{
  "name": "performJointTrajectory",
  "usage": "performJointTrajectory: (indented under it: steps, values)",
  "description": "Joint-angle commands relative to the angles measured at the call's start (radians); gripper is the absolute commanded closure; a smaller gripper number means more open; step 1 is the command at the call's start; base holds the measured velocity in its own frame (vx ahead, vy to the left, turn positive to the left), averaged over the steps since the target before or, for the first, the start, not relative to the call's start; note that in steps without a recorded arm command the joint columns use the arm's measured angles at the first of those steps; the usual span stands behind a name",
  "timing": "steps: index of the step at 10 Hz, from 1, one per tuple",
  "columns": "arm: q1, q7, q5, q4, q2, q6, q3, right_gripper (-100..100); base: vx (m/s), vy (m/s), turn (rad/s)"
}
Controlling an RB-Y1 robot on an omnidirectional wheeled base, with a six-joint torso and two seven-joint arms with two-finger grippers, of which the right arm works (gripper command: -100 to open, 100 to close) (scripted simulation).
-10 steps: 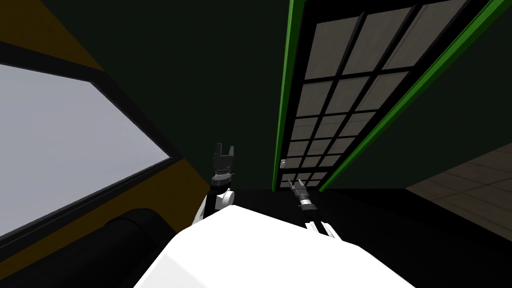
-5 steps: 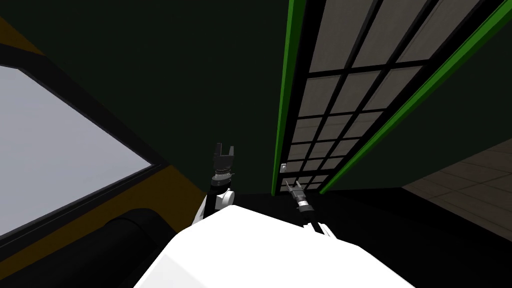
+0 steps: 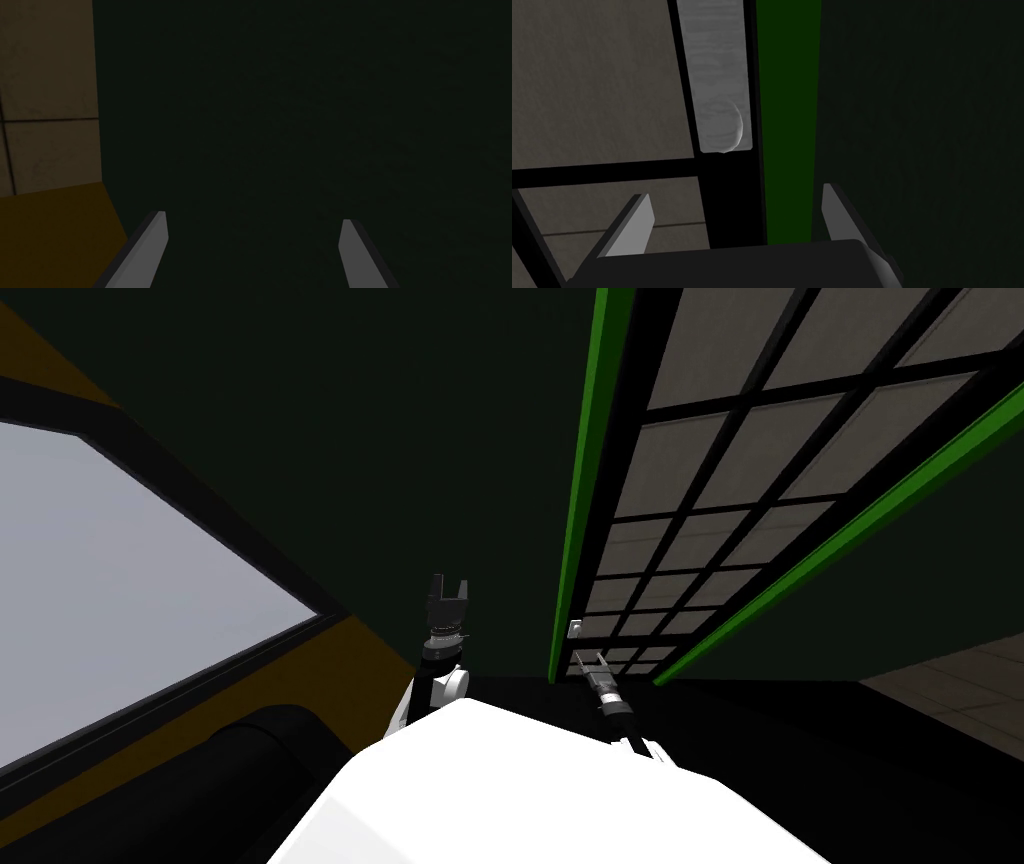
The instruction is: Pull the door open
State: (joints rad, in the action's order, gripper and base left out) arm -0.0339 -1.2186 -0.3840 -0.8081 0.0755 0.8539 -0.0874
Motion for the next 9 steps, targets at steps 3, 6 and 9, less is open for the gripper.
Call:
performJointTrajectory:
  steps: [3,6,9]
  values:
    - [0.004,-0.001,0.055,0.058,0.045,0.028,-0.087,-100,-0.01,0.106,0.325]
    - [0.006,0.0,0.094,0.094,0.077,0.044,-0.149,-100,0.112,0.024,0.303]
    - [0.006,0.001,0.103,0.103,0.085,0.048,-0.163,-100,0.061,-0.013,0.068]
